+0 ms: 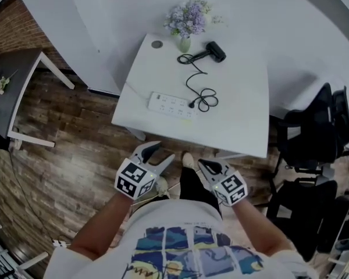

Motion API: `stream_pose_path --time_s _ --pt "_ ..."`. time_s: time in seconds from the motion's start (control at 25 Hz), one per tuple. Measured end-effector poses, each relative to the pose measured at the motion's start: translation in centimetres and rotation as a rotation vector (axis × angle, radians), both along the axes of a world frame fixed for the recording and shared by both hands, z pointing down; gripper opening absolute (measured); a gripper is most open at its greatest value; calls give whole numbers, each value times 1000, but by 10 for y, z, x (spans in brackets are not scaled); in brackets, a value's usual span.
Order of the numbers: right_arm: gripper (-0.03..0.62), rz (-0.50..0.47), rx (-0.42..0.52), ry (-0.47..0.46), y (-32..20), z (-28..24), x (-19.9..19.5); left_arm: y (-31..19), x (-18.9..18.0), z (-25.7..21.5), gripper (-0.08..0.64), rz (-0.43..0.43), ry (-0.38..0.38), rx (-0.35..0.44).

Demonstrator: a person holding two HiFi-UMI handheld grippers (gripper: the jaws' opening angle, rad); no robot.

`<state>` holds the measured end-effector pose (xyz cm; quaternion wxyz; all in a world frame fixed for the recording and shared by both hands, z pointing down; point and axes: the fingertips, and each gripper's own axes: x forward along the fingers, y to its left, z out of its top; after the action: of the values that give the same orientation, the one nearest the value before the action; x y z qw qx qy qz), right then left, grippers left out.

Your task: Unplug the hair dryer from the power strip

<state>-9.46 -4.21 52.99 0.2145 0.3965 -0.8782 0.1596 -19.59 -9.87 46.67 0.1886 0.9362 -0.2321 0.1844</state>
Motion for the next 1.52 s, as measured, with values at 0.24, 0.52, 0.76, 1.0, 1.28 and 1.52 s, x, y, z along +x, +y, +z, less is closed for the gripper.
stream_pose_path --time_s 0.24,0.52,0.76,1.0,1.28,1.52 --pt "2 -51 -31 -1 -61 14 21 -48 25 -2 206 -42 -38 6" --pt "2 -139 -13 -5 -132 36 40 -100 63 10 204 -71 -92 1" --pt "2 -191 -22 -26 -175 59 48 -139 93 30 204 -79 -147 -12" --pt "2 -245 -20 -34 -195 81 43 -162 119 52 204 -73 -199 -36" --pt "0 -271 4 -57 -204 86 39 -174 137 75 202 -58 -261 -59" --pt "0 -277 -4 -69 -213 94 39 -188 149 96 199 -35 -321 -72"
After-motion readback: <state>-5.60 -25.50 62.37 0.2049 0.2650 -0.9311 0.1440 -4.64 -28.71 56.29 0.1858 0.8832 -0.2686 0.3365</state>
